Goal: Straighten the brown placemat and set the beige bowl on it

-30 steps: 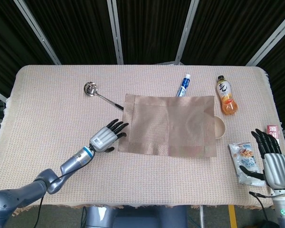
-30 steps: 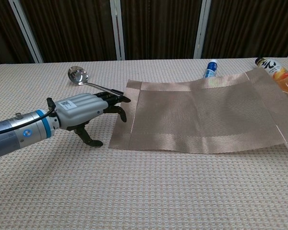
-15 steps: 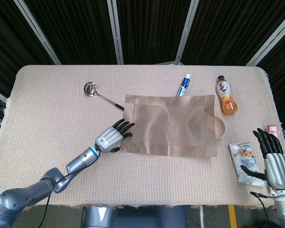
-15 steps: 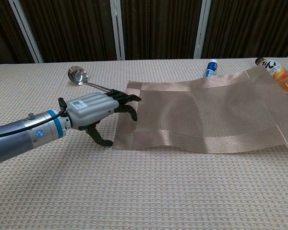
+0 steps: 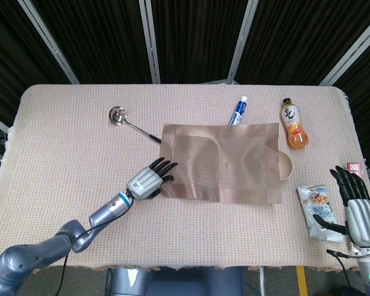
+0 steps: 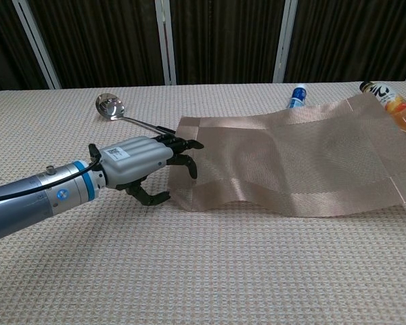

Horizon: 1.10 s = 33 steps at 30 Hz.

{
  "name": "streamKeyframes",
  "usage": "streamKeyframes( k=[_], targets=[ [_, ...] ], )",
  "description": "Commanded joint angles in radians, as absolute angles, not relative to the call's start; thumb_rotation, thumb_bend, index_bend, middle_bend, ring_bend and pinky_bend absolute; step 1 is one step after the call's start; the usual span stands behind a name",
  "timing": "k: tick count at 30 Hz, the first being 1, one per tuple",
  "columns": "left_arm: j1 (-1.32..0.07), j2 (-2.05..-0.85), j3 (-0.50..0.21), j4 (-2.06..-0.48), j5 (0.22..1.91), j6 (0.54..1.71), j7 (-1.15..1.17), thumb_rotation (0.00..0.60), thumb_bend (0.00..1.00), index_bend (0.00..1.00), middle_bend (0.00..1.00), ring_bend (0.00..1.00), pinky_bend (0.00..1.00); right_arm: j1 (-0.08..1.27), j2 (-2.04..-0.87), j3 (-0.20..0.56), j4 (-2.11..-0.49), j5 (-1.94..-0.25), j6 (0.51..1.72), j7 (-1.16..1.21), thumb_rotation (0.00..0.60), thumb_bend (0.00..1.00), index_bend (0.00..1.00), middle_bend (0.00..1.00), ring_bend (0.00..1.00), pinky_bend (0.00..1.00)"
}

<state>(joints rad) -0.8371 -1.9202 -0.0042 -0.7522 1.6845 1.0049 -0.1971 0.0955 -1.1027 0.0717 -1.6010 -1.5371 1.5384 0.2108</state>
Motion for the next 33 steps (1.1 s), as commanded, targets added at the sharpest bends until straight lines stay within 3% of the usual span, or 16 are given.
streamKeyframes(
  k=[1, 14, 33],
  targets=[
    [-0.835, -1.923, -0.002, -0.757, 1.678, 1.003, -0.202, 0.600, 0.41, 0.32, 0.00, 0.00, 0.00, 0.094, -1.101, 0.073, -1.602, -1.538, 1.541, 0.213, 0.600, 0.00, 0.00, 0.00, 0.00, 0.00],
    [-0.824, -1.928, 0.011, -0.765, 1.665, 1.012, -0.211, 0.600, 0.46, 0.40, 0.00, 0.00, 0.00, 0.089, -1.091, 0.076, -1.608, -1.549, 1.553, 0.225, 0.600, 0.00, 0.00, 0.00, 0.00, 0.00],
    [-0.817, -1.941, 0.011, -0.773, 1.650, 1.031, -0.207, 0.600, 0.47, 0.65, 0.00, 0.00, 0.00, 0.083, -1.082, 0.080, -1.614, -1.565, 1.571, 0.238, 0.600, 0.00, 0.00, 0.00, 0.00, 0.00]
  ],
)
